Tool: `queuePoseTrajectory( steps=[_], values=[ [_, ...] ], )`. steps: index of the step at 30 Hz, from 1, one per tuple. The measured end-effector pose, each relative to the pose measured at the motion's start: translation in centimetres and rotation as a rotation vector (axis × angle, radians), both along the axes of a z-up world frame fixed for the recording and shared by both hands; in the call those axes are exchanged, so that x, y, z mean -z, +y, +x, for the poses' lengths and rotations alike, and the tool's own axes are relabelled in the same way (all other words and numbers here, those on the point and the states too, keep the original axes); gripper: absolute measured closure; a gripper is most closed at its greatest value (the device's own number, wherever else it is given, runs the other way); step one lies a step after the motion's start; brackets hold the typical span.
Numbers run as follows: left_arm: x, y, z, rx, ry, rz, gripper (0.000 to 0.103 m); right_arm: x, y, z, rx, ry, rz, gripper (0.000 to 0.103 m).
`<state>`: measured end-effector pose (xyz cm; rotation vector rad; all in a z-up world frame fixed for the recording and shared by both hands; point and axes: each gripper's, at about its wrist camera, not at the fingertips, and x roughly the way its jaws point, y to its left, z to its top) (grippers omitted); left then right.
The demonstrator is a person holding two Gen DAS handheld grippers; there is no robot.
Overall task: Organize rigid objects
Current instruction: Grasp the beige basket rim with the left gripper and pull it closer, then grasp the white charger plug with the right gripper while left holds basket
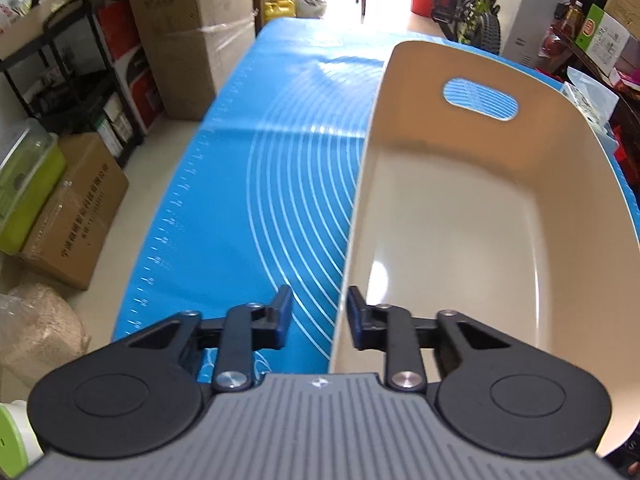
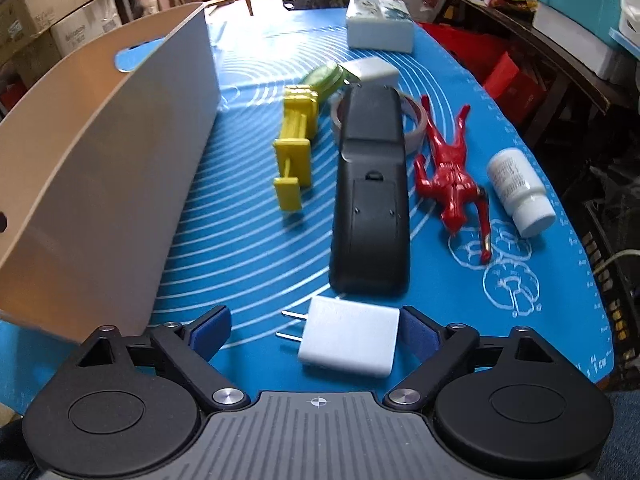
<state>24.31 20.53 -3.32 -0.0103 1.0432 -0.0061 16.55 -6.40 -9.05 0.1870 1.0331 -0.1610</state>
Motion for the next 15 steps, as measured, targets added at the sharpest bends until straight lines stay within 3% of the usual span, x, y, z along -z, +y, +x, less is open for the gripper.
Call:
queuePoseTrajectory(
  steps=[3, 5, 7, 10, 15],
  values=[
    [0.04, -0.1, 0.27, 0.005, -0.002, -0.001, 0.085, -0.02, -0.29, -0.08, 0.026, -0.014, 0.016, 0.019],
    [-0.01, -0.21, 0.41, 0.01, 0.004, -0.026, 0.095, -0.06, -0.4, -0.02, 0.037, -0.021, 0.015, 0.022],
    [-0.06, -0.22, 0.46, 0.006, 0.004, -0.023, 0.095, -0.09, -0.33, 0.01, 0.034, -0.027, -0.001, 0.032],
    [-0.06, -0.19, 0.71, -0.001, 0.006, -0.03, 0.095, -0.06, -0.3, -0.16, 0.024, -0.032, -0.028, 0.038],
    [-0.03, -0.21, 0.92, -0.012, 0.009, -0.032, 0.095, -0.08, -0.76, -0.55, -0.003, -0.043, -0.017, 0.038]
  ],
)
